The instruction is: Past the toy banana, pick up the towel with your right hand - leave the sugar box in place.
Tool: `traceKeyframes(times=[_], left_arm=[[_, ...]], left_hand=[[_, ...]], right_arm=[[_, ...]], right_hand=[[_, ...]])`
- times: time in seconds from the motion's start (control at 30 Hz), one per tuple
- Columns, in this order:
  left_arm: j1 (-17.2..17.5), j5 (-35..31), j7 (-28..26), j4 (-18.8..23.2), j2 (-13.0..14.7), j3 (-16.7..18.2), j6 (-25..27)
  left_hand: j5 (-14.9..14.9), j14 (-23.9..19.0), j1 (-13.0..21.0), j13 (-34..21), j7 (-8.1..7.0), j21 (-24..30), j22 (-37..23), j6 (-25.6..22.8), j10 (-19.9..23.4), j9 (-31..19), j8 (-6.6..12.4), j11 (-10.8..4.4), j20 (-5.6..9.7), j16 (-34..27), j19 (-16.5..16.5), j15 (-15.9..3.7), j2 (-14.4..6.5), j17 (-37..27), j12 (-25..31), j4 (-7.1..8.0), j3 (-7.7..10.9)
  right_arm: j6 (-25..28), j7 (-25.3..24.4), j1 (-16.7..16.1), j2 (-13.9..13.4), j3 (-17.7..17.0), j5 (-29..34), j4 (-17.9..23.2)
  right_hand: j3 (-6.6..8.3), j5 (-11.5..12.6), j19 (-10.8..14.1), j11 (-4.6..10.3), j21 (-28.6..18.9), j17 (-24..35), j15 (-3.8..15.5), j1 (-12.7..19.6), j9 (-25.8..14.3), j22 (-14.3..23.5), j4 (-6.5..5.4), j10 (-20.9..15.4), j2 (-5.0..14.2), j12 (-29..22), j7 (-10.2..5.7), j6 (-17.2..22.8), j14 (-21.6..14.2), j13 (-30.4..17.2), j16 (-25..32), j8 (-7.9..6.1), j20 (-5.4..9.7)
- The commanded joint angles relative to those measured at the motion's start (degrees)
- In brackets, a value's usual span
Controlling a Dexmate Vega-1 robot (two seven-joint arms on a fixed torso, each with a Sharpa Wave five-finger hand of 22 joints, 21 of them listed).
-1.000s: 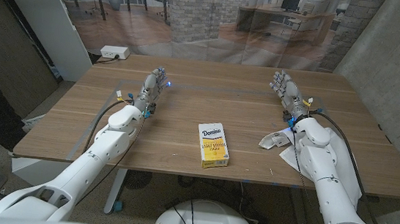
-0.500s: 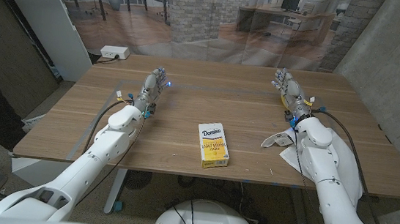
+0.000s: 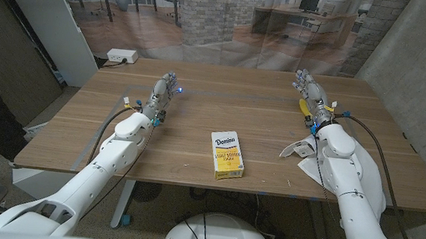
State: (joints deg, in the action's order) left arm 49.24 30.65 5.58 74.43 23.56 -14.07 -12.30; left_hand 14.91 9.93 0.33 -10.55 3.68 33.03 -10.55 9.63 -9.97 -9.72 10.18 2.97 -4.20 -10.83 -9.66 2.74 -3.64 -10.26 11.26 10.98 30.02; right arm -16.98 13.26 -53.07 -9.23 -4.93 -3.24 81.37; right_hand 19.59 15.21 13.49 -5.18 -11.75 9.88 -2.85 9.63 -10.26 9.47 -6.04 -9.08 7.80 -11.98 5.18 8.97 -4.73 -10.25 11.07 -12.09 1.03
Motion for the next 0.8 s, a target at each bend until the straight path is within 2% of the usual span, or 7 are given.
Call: traceKeyframes(times=[0.03,0.8], left_arm=[[-0.5,0.0,0.3,-0.6,-0.1,-0.1,0.1],[-1.9,-0.4,1.3,-2.6,-0.9,-0.1,0.1]], left_hand=[[0.3,8.6,0.0,-0.1,0.01,-0.2,-0.1,5.3,-5.4,-0.2,0.26,0.28,-0.30,-0.3,-4.6,0.11,-6.5,-0.2,0.3,-0.16,0.09],[0.3,8.5,0.0,-0.1,0.03,-0.4,-0.1,5.2,-5.4,-0.2,0.24,0.11,-0.33,-0.3,-4.5,0.10,-6.5,-0.2,0.3,-0.16,0.06]], right_arm=[[-2.4,-3.1,-0.5,-0.4,-0.1,3.6,1.2],[-4.5,-8.8,-1.4,-2.4,0.6,12.6,3.8]], right_hand=[[0.49,-0.1,0.7,0.07,-0.2,0.2,0.08,1.1,-0.2,0.3,0.18,-1.1,0.78,-0.6,0.04,0.8,-0.8,-0.3,0.4,-0.27,0.02],[1.12,-0.2,1.2,0.01,-0.1,0.1,0.18,1.8,-0.2,0.3,0.77,-1.7,0.76,-0.3,-0.11,1.6,-1.6,-0.3,0.3,-0.09,0.00]])
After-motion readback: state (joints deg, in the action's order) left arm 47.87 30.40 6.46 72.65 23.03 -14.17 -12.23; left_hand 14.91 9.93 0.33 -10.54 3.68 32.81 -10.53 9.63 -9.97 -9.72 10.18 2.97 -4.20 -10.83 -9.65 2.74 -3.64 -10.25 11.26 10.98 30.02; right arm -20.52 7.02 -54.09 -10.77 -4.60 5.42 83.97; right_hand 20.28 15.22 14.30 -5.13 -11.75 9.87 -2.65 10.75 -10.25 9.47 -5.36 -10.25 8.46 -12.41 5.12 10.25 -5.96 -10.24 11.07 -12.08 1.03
